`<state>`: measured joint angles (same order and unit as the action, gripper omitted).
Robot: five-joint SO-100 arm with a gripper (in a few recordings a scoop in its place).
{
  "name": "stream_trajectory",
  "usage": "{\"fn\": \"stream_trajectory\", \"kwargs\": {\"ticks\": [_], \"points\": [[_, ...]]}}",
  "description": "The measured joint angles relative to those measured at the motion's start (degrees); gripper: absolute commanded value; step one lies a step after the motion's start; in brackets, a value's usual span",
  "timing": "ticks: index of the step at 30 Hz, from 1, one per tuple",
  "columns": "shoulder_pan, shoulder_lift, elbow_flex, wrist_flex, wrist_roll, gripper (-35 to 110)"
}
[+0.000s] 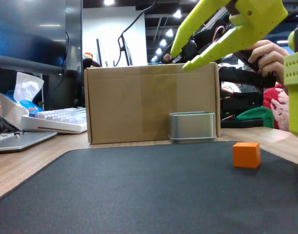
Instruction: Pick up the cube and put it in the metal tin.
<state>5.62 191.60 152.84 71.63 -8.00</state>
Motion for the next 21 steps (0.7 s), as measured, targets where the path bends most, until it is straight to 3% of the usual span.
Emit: {"fn": "stream_trajectory", "kwargs": {"ticks": [6, 21], "points": [[0.4, -1.2, -3.5, 1.9, -17.8, 9], [-7.0, -31.7, -12.8, 10.9, -37.5, 8]]}}
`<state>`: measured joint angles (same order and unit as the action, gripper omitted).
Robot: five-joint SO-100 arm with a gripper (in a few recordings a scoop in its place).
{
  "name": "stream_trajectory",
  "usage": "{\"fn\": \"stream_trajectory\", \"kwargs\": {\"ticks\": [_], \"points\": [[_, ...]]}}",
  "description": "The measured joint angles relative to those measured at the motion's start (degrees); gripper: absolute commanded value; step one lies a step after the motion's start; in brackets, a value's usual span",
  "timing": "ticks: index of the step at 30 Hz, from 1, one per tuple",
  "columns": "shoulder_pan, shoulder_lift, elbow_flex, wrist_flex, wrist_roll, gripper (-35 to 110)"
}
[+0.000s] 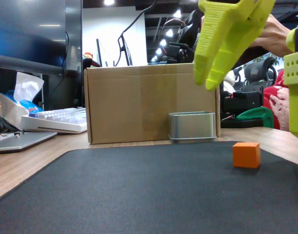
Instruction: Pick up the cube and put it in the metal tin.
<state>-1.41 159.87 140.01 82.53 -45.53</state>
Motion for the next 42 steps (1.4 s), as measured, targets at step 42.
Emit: {"fn": "stream_trajectory", "kwargs": {"ticks": [42], "points": [[10.8, -33.9, 3.0, -2.1, -35.2, 27]]}}
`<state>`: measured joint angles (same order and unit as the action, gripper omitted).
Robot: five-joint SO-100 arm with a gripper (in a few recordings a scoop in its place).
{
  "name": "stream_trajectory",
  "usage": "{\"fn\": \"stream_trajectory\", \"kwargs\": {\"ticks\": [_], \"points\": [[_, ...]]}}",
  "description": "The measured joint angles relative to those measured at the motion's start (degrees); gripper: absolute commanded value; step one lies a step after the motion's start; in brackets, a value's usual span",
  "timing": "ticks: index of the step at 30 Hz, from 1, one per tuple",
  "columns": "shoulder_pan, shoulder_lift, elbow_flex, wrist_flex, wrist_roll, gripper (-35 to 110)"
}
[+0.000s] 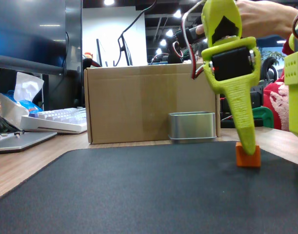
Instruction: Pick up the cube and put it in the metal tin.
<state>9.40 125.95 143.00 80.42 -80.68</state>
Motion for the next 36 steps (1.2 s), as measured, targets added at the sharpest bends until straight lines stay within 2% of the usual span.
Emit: {"fn": "stream_trajectory", "kwargs": {"ticks": [7, 9, 11, 12, 18, 26, 36], "points": [[1.3, 0.3, 2.9, -2.2, -1.1, 25], [1.8, 0.3, 2.9, -2.2, -1.1, 20], [1.8, 0.3, 2.9, -2.2, -1.1, 5], [1.8, 0.3, 2.9, -2.2, -0.5, 3], [1.8, 0.3, 2.9, -2.2, 0.2, 0], [-1.1, 4.7, -1.0, -1.8, 12.1, 0], [-2.2, 20.7, -2.0, -1.1, 25.9, 0]]}}
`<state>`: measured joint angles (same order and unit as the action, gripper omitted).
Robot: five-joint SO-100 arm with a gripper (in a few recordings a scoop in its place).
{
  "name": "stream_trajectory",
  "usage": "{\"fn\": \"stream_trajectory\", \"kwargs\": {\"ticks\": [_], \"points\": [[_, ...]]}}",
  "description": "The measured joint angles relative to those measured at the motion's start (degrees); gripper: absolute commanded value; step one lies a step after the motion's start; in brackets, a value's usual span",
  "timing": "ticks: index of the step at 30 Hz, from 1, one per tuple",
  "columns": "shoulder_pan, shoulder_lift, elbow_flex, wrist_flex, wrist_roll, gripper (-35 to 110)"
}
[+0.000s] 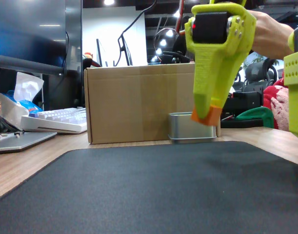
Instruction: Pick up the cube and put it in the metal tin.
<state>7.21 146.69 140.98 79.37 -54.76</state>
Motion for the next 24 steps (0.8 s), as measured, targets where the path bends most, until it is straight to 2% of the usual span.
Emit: {"fn": "stream_trajectory", "kwargs": {"ticks": [5, 13, 17, 24], "points": [[2.5, 8.7, -1.0, -0.9, 5.4, 0], [14.7, 16.7, -3.7, -2.6, 7.6, 0], [19.6, 15.6, -5.7, -3.7, 5.4, 0], [31.6, 6.7, -8.0, -11.4, -2.0, 0]]}}
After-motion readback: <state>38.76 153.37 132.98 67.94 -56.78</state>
